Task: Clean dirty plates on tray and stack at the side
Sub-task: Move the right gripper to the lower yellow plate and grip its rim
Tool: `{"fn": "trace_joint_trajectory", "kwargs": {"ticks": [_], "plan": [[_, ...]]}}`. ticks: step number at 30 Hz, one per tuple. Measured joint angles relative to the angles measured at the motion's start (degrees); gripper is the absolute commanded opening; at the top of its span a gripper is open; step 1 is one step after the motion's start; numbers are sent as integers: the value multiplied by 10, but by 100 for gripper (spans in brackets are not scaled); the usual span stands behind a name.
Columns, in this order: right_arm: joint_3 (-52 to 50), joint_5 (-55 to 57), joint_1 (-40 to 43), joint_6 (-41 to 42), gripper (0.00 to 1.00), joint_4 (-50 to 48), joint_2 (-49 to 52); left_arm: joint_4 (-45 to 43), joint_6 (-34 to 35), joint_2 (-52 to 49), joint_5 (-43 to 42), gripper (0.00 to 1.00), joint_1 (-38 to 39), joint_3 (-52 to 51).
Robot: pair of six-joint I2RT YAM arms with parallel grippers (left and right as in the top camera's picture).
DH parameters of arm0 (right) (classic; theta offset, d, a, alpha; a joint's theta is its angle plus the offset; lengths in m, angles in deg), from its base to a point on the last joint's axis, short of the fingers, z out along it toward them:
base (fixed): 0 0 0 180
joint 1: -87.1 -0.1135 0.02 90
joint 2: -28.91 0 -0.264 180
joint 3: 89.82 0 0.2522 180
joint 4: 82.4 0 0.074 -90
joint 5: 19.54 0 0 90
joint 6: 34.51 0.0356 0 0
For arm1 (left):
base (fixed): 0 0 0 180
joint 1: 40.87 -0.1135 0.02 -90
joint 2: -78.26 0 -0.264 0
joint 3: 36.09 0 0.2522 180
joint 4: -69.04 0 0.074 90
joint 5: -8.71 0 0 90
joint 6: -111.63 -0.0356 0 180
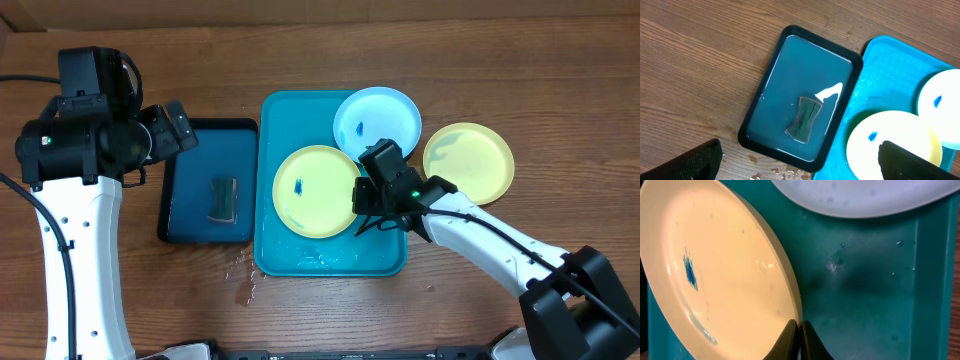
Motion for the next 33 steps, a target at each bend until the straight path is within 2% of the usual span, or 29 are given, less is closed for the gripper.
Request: {"fn": "trace_joint_trajectory", "kwargs": {"ticks": [4, 8, 10, 14, 20, 27, 31, 33], "plan": [[0, 0, 0, 2, 8, 13, 0, 0, 0, 0, 0, 100, 0, 0], [0, -8, 0, 6, 31, 25, 0, 0, 0, 0, 0, 100, 0, 0], [0, -12, 0, 5, 34, 25, 0, 0, 0, 0, 0, 100, 0, 0], [0, -16, 0, 11, 34, 27, 0, 0, 0, 0, 0, 100, 0, 0], [0, -17, -1, 68, 33, 43, 1, 0, 0, 0, 0, 100, 0, 0], [0, -17, -19, 156, 17, 49, 29, 0, 0, 0, 0, 100, 0, 0], [0, -21, -33, 204, 16, 49, 44, 0, 0, 0, 0, 100, 0, 0], [0, -26, -37, 220, 11, 50, 45, 0, 0, 0, 0, 100, 0, 0]]}}
